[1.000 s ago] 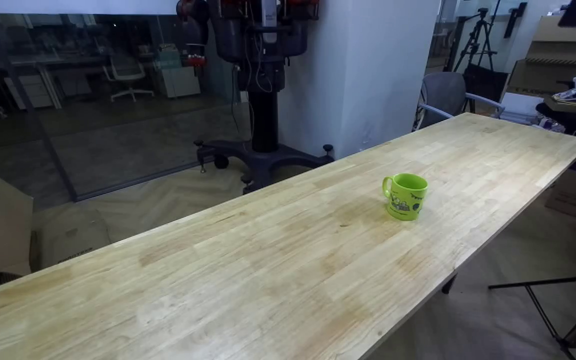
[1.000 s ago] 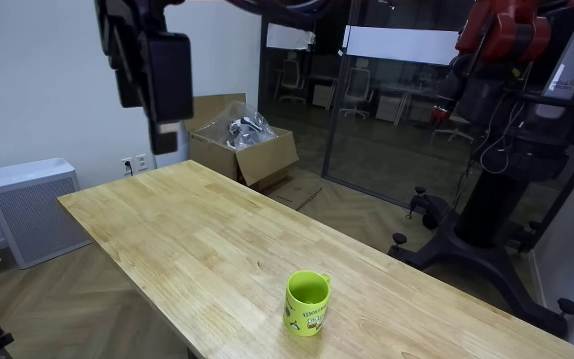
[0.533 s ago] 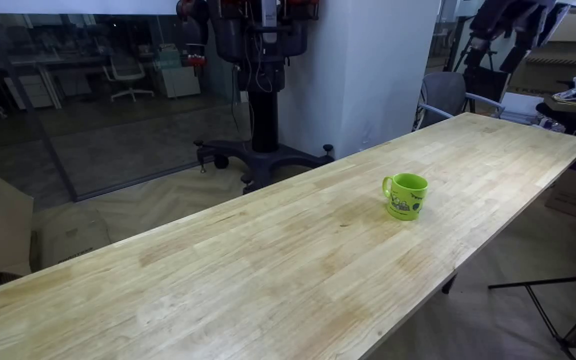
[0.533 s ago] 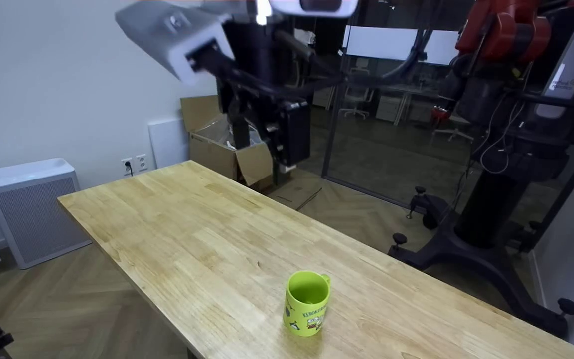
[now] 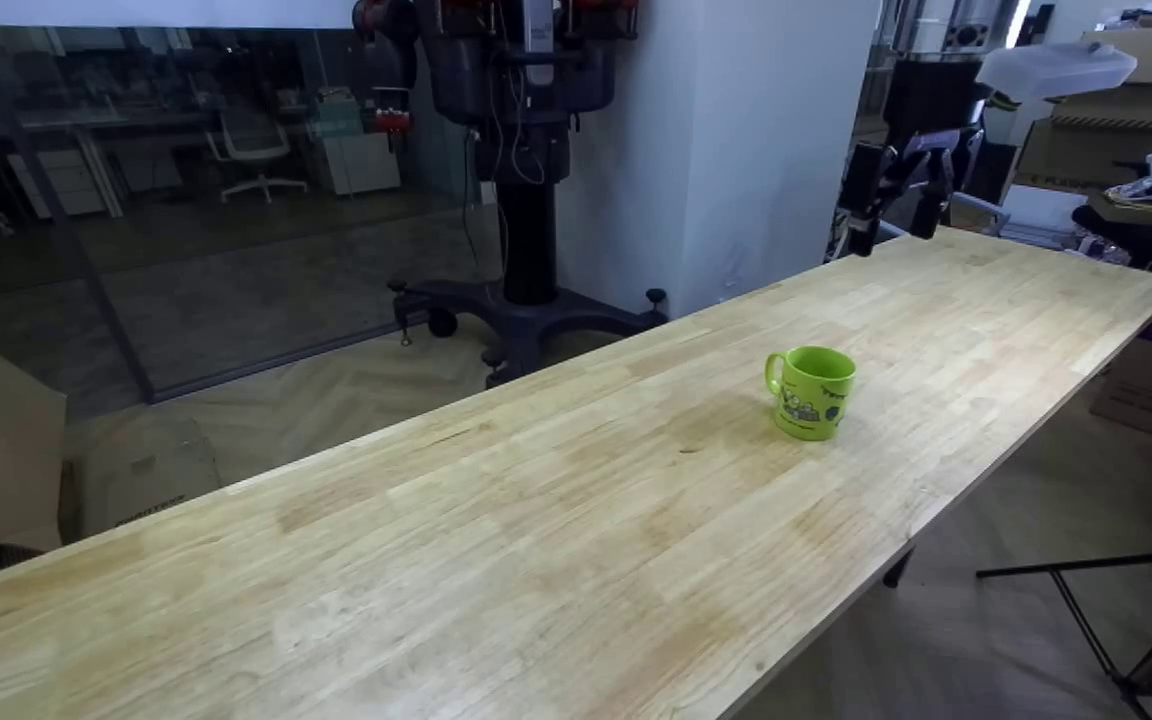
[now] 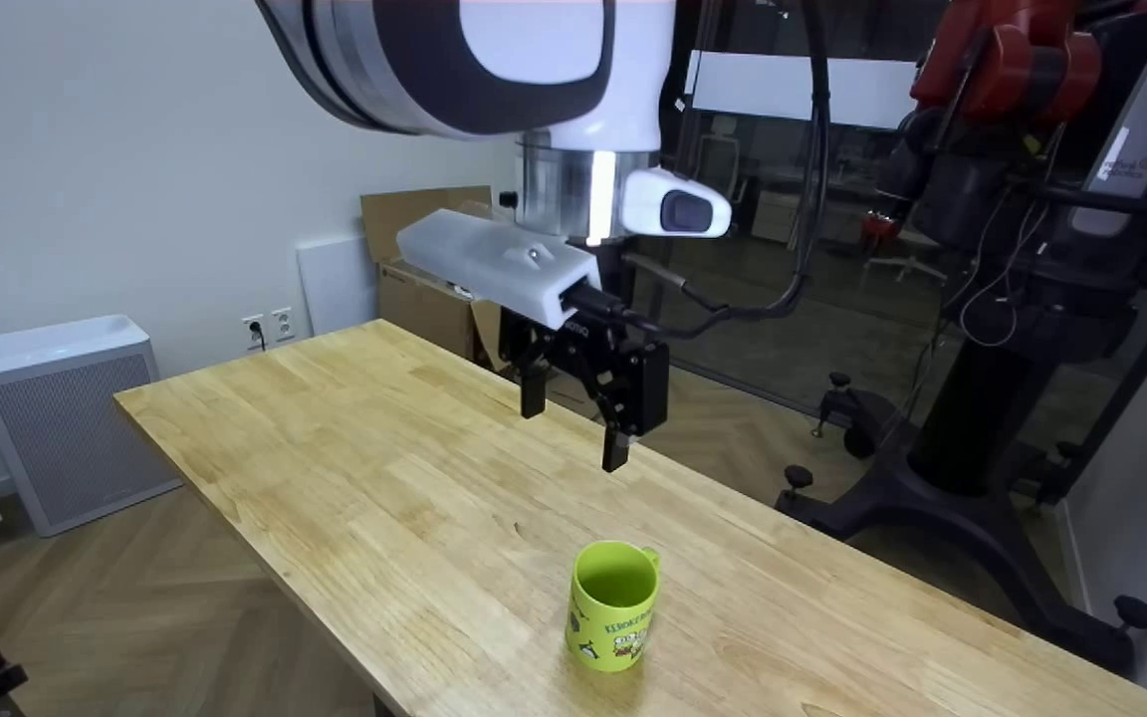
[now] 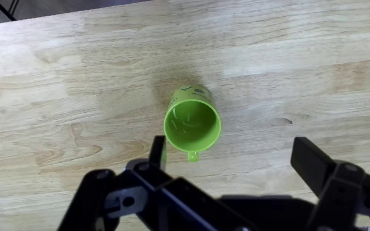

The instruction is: Move the mug backwards

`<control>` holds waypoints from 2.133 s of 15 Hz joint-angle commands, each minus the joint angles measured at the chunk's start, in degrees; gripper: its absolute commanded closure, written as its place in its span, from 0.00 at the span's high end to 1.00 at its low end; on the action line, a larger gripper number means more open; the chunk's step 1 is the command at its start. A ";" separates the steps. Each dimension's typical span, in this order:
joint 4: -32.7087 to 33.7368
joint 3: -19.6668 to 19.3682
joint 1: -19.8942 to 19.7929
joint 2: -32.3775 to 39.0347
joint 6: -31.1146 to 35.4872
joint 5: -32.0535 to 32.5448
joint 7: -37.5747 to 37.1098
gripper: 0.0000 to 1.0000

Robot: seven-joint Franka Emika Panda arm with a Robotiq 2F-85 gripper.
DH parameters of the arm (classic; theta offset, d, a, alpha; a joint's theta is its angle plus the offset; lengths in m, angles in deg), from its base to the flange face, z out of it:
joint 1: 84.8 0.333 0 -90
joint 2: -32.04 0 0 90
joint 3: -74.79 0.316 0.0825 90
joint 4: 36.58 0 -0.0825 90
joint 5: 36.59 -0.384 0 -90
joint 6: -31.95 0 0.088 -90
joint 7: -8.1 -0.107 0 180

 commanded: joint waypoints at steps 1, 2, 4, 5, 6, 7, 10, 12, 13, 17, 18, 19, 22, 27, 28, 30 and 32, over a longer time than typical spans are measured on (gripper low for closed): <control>0.01 0.90 -0.98 -0.13 -0.18 0.11 -0.05 1.00; -0.04 0.85 -1.15 -0.52 -0.24 0.10 0.05 1.00; 0.20 0.89 -1.35 -0.30 -0.10 -0.73 1.07 1.00; 0.15 0.93 -1.30 0.77 1.49 0.21 1.00 1.00; 0.25 1.18 -1.26 1.94 2.91 0.00 2.58 1.00; 0.37 1.43 -1.28 3.26 4.63 0.03 3.87 1.00; 1.96 2.87 -1.45 8.45 9.16 -0.62 8.97 1.00; 3.81 4.63 -2.00 12.49 11.54 -2.23 12.76 1.00; 5.06 5.80 -2.63 14.67 12.25 -3.15 15.26 1.00; 4.89 7.39 -3.46 16.38 12.49 -1.81 16.42 1.00; 5.75 7.71 -3.75 17.80 12.56 -1.71 16.71 1.00; 5.77 7.73 -3.83 18.24 12.60 -1.63 16.69 1.00; 5.52 8.15 -4.03 17.85 13.14 -2.00 17.49 1.00; 11.34 9.01 -6.71 24.76 12.63 -3.40 18.26 1.00; 12.57 9.27 -7.30 26.21 12.53 -3.23 18.70 1.00; 15.16 9.52 -8.16 28.85 11.36 -2.84 18.90 1.00; 17.75 9.96 -8.90 31.43 10.37 -2.70 18.87 1.00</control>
